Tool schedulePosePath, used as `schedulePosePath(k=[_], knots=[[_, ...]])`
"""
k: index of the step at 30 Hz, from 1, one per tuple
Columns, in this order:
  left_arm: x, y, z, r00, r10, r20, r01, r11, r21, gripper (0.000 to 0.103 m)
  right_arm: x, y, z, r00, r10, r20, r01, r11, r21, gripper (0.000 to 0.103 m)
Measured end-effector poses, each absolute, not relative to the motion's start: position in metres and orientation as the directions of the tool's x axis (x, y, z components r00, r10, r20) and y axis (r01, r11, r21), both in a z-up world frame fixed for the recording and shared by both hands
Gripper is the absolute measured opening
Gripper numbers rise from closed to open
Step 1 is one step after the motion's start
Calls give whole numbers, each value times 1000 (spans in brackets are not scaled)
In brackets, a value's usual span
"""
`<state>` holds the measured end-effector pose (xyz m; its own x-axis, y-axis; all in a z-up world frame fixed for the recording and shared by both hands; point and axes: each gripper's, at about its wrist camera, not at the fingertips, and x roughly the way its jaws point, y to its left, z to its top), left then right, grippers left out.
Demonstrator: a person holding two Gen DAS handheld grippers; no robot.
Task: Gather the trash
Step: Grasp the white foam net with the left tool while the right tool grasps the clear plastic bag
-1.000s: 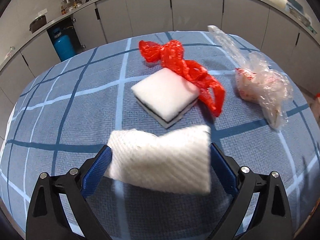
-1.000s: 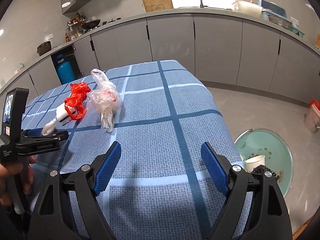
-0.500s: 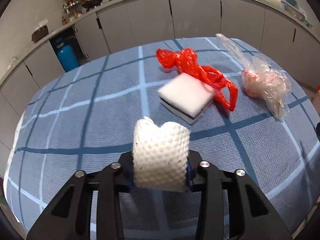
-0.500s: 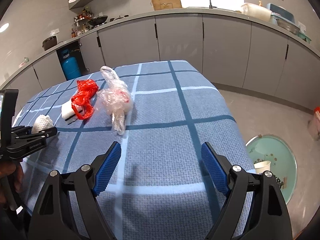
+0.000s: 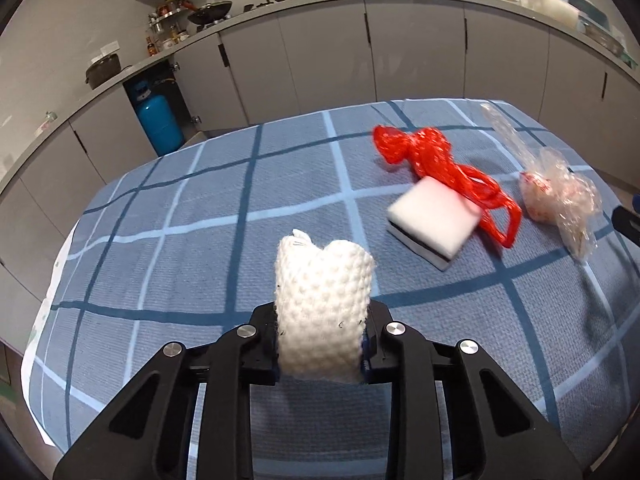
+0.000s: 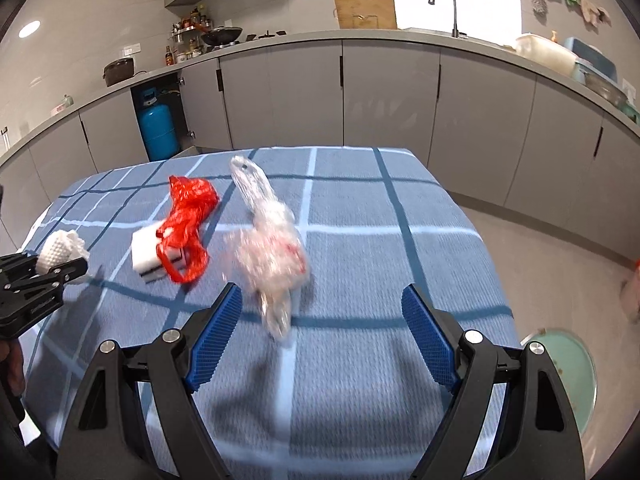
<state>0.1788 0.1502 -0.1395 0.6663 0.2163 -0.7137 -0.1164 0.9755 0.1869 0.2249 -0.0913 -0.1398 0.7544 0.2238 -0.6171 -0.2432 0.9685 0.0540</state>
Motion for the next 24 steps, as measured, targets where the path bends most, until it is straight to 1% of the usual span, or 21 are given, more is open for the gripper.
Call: schedulePosePath(k=[8,14,18,19,21,23,24], knots=[[182,159,-140,666,223,-712,-126,974,187,28,258,-70,-136,744,253,-618,-272,960,66,81],[185,162,-137,681,250,-688,-142,967,211,28,269,-62,-136,739,259,-622,-283,957,63,81],[189,168,-135,683,255,-684,-153,966,208,28,275,-58,-140,725,258,-638,-286,956,62,80],[190,169,-135,683,256,-684,-154,966,207,28,277,-57,-141,720,259,-644,-287,956,63,77],[191,171,-135,683,257,-683,-157,966,207,28,281,-54,-146,700,267,-663,-297,952,70,63],[193,171,-136,681,257,-685,-156,966,207,28,283,-50,-150,686,272,-674,-305,949,73,59],[193,172,-136,681,257,-685,-155,966,208,28,284,-47,-152,675,276,-684,-314,947,72,58]])
